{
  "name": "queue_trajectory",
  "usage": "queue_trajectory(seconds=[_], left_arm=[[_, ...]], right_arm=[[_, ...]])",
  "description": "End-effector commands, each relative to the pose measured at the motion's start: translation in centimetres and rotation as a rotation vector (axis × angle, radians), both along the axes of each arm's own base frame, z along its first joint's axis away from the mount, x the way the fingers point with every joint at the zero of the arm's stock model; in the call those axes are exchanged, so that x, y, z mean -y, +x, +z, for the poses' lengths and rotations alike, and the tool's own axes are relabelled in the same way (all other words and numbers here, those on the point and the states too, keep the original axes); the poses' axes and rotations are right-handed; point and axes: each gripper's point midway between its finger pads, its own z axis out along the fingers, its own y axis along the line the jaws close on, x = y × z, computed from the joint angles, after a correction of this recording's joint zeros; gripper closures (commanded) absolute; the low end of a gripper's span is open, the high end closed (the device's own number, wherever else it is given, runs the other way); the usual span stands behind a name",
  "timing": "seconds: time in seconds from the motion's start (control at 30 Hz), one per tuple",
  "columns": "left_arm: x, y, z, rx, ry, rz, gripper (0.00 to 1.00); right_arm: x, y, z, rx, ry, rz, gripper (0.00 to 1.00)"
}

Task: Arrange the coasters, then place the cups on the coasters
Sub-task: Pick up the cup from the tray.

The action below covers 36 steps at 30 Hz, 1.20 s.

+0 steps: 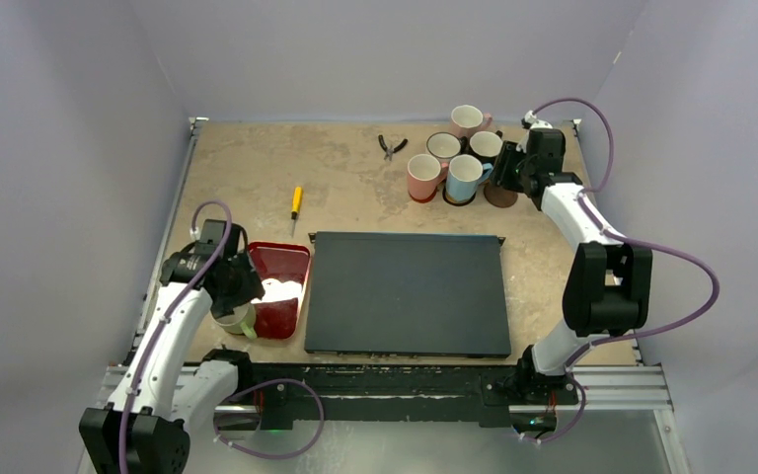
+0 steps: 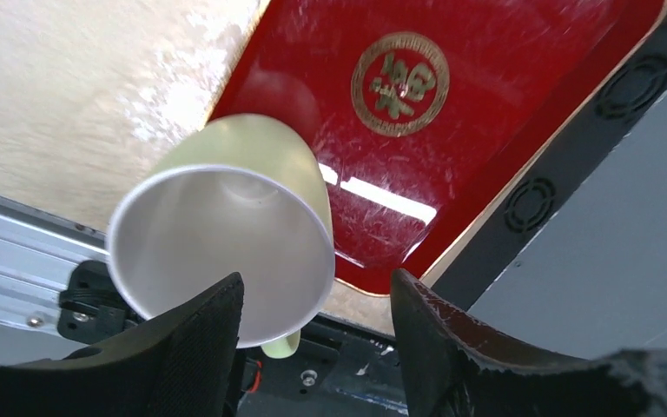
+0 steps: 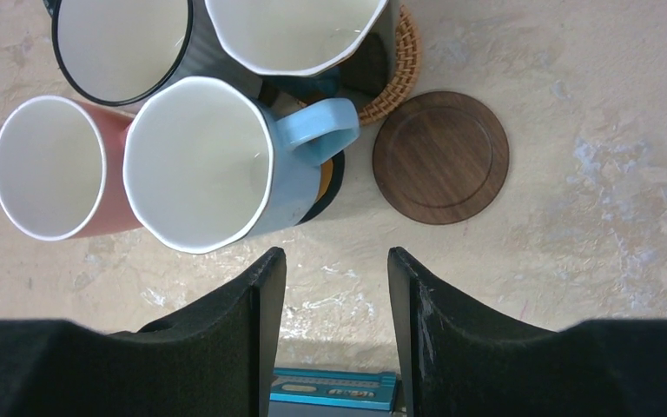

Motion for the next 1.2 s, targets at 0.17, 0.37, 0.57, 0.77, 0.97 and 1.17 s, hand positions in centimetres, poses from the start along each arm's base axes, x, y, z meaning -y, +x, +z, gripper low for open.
queue_trajectory(seconds=[0.17,0.37,0.57,0.77,0.97,1.17], left_arm=[[2.1,1.4,-4.1,-0.004,-0.119,0.011,0.64],[2.4,2.2,-4.7,-0.021,-0.123,0.001,0.89],[2.4,5.5,-1.4,0.118,-0.135,0.048,1.0],[4.1,10.9,4.2,0.312,-0.244,0.08,1.0],[6.5,15.1,9.1,0.424,-0.351,0.037,1.0],[12.8,17.3,11.4,0.417,-0.373,-0.102,1.0]], right_arm=[[-0.9,-0.3,3.3,0.09,0.037,0.041,0.5],[-0.8,-0.4,4.1,0.107,0.033,0.043,0.5],[-1.4,-0.9,5.5,0.131,0.039,0.079,0.5],[-1.2,-1.4,7.7,0.176,-0.012,0.113,0.48],[-2.1,-3.1,11.1,0.249,-0.048,0.127,0.49],[-10.6,-5.0,14.0,0.344,-0.037,0.372,0.38]])
